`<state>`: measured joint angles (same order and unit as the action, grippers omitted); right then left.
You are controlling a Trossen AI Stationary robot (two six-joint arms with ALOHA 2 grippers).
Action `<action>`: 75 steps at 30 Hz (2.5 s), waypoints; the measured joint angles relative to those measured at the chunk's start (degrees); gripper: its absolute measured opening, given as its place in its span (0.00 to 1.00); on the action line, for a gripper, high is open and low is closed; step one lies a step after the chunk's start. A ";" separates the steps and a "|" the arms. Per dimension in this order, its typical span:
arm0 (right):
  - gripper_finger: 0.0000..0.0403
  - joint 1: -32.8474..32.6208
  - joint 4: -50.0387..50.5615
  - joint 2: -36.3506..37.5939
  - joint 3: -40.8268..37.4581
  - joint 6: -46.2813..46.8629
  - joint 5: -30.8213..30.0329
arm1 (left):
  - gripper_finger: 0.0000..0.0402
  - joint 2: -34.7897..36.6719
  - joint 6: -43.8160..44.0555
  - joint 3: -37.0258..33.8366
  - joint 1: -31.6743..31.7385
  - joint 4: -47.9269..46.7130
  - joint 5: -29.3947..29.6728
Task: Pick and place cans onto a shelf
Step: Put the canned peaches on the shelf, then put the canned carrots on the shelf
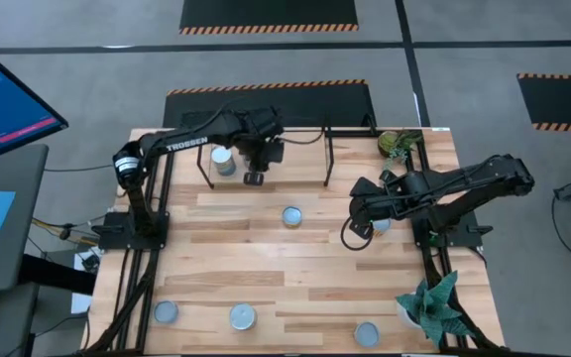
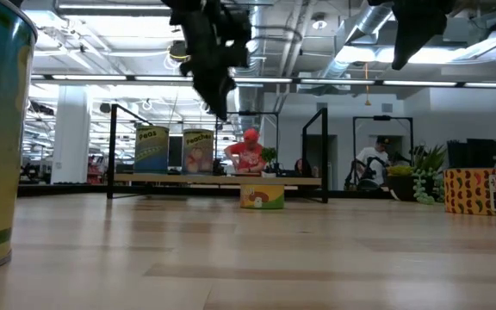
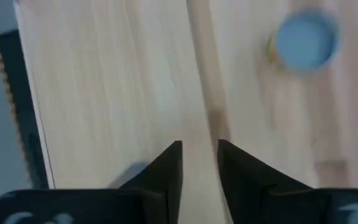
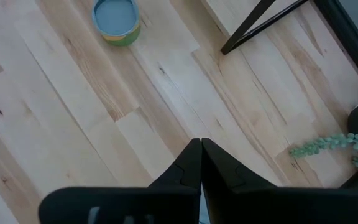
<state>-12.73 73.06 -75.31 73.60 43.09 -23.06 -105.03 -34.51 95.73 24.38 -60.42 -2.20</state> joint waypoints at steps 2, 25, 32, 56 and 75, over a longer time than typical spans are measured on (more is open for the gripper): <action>0.07 0.00 0.02 0.00 0.00 -0.02 -0.01 | 0.18 0.00 -1.71 -2.29 0.00 0.76 3.15; 0.06 0.00 0.00 0.00 -0.02 0.00 0.01 | 0.02 -0.04 -3.99 -5.74 8.39 5.94 9.16; 0.07 0.00 0.00 0.00 -0.01 0.00 0.01 | 0.02 -0.07 -3.99 -5.74 11.11 5.89 11.61; 0.07 0.00 -0.02 0.00 -0.02 0.02 0.01 | 0.02 -0.09 -1.17 -5.74 15.80 2.04 15.01; 0.06 0.01 4.34 0.00 -0.01 -0.04 -0.08 | 0.02 -0.09 19.19 12.54 4.71 -24.98 -12.23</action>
<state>-12.72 77.40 -75.31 73.59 43.05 -23.14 -105.12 -15.31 108.27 29.10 -85.40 -14.44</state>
